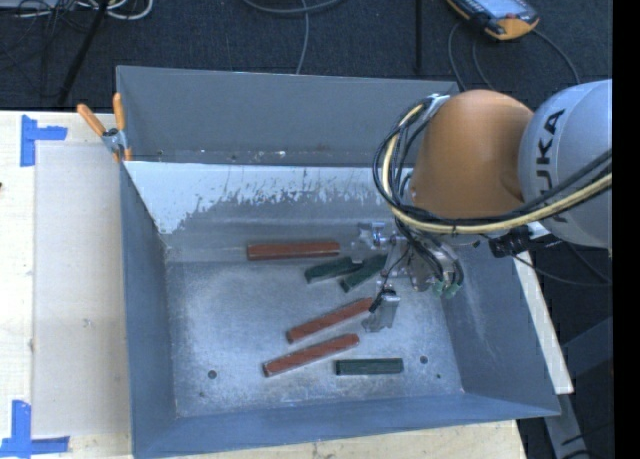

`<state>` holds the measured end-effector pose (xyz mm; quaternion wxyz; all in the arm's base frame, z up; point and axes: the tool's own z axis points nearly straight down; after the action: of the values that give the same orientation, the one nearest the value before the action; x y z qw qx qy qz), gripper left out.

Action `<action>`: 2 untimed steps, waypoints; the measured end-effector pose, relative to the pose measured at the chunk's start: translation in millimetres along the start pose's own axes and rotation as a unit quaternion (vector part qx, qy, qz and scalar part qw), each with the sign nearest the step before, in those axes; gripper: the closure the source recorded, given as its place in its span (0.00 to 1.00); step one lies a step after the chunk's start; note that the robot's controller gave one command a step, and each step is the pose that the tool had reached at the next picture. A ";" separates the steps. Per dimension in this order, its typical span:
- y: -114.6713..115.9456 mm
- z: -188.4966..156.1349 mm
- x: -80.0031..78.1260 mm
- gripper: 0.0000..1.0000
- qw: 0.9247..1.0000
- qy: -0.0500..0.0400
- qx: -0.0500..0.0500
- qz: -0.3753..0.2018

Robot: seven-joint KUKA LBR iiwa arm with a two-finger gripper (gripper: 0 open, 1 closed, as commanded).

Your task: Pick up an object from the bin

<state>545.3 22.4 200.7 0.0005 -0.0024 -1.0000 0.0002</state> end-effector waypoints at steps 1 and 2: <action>-7.6 38.6 -16.7 0.00 1.000 -0.005 0.000 -0.004; -6.6 93.6 -18.1 0.00 0.999 -0.003 0.000 -0.036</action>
Offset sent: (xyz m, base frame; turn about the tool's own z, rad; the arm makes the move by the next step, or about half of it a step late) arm 0.0172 -0.0040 -0.1255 -0.1148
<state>563.3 15.6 107.1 -0.0021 0.0332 -0.9994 0.0004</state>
